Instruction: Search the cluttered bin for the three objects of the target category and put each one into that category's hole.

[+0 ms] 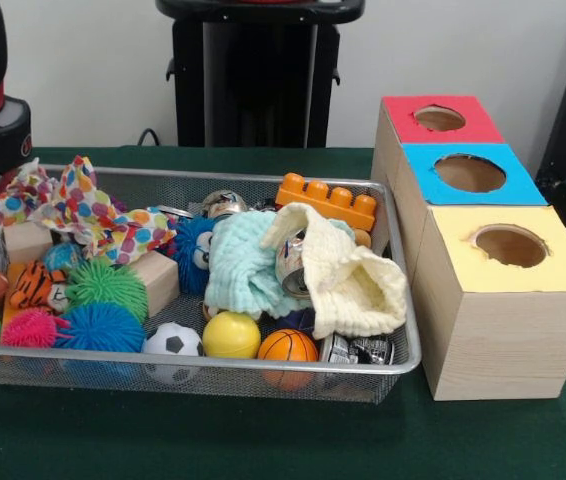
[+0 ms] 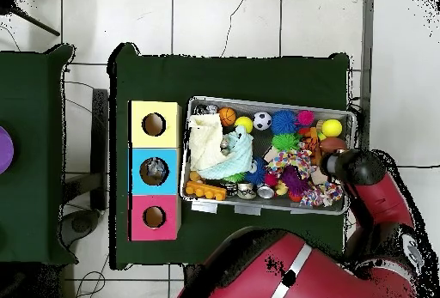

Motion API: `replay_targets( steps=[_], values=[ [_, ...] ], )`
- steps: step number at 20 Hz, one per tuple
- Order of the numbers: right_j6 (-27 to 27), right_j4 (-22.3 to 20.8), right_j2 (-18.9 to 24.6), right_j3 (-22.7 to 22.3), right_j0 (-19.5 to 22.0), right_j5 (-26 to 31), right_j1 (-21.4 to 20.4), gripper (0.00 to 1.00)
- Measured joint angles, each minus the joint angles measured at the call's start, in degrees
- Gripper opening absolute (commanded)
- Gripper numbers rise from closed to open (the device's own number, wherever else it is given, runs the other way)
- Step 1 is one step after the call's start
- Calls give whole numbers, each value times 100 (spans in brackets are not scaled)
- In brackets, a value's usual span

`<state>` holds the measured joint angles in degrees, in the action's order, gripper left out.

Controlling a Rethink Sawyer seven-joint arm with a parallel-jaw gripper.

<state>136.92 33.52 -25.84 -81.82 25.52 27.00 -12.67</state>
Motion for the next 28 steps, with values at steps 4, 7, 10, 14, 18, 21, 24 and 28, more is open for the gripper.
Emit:
replay_targets(
  steps=[4,7,10,14,18,21,24,28],
  values=[
    [0,0,0,39,29,-50,117,100],
    [0,0,0,105,31,-102,227,100],
    [0,0,0,130,30,-141,272,100],
    [0,-1,1,131,30,-170,280,100],
    [0,-2,1,131,30,-182,283,100],
    [0,-3,1,131,30,-182,283,100],
    [0,-3,1,131,30,-183,284,100],
    [0,-3,0,132,30,-184,288,0]
  ],
)
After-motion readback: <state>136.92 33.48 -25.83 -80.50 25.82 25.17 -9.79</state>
